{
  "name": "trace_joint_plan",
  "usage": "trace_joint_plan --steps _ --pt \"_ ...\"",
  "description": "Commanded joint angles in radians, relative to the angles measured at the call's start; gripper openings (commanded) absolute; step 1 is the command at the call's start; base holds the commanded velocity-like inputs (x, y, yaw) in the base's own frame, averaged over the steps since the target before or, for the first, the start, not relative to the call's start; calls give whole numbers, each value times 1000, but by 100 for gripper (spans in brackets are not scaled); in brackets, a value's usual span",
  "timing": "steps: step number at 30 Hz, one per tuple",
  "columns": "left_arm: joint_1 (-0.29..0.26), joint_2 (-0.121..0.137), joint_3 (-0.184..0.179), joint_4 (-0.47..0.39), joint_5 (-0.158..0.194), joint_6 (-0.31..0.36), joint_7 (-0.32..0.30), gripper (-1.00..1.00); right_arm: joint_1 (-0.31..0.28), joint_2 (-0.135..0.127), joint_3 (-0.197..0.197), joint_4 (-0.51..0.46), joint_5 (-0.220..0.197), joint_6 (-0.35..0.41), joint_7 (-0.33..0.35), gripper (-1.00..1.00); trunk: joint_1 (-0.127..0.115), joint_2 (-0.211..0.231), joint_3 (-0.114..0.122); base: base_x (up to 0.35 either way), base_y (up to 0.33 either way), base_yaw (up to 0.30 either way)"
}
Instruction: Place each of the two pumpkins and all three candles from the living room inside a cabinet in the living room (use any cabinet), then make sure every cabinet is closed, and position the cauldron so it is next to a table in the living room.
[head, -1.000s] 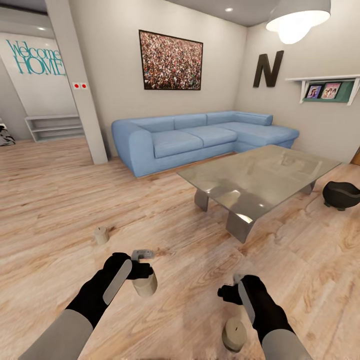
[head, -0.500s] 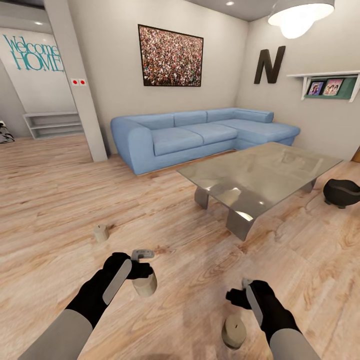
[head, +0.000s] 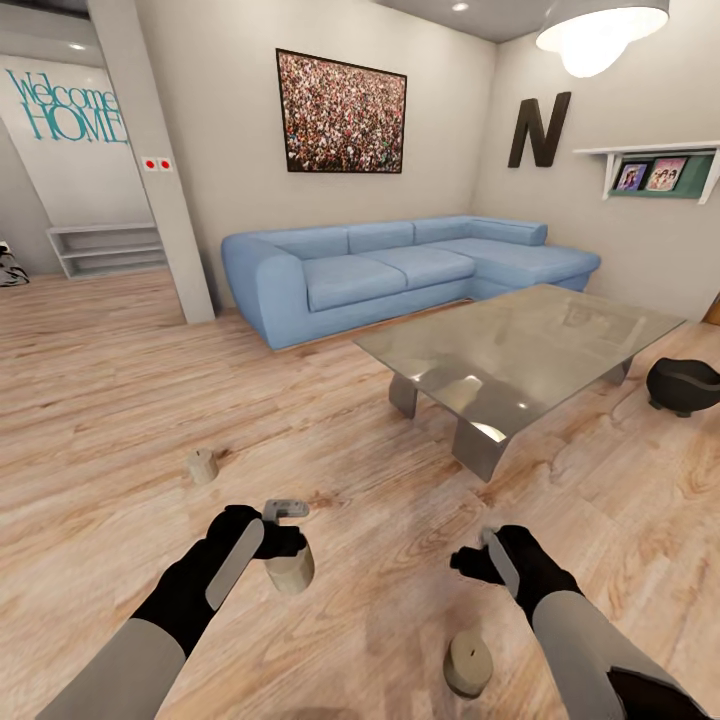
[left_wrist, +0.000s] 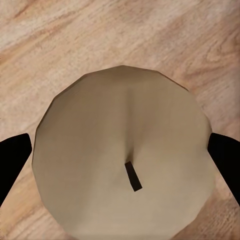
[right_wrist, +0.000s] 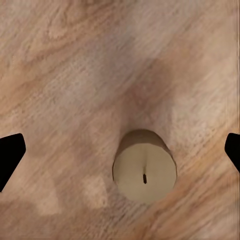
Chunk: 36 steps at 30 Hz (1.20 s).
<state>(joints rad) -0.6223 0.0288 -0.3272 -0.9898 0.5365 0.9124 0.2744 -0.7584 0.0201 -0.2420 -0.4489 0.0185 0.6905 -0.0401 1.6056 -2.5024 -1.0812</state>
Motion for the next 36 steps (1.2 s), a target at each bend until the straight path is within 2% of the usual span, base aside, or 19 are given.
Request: trace_joint_plan --steps 1,5,11,14,19,25,30,36 --pt "-1 1 -4 -1 10 2 9 -100 -5 -6 -6 5 1 3 -3 100 0 0 -1 0 0 0" --pt "-1 2 -1 -1 10 2 9 -100 -22 -26 -5 57 2 3 -4 100 0 0 -1 0 0 0" --pt "-1 3 1 -1 10 2 8 -100 -35 -31 -5 153 6 -2 -4 100 2 -2 -24 0 0 0" --pt "-1 3 2 -1 10 2 8 -100 -37 -32 -6 185 3 -39 -4 100 2 -2 -24 0 0 0" --pt "-1 3 -1 -1 10 2 8 -100 -37 -34 -6 197 2 -60 -4 100 2 -2 -24 0 0 0" --pt "0 3 -3 -1 10 2 8 -100 -37 -34 -6 205 1 -69 -4 100 5 -3 -47 0 0 0" --pt "-1 3 -2 -2 10 3 8 -100 -38 -38 -7 200 3 -70 -4 100 5 -3 -47 0 0 0" --pt "-1 3 0 -3 10 5 8 -100 -82 -48 -5 199 3 -69 -5 100 6 -3 -51 0 0 0"
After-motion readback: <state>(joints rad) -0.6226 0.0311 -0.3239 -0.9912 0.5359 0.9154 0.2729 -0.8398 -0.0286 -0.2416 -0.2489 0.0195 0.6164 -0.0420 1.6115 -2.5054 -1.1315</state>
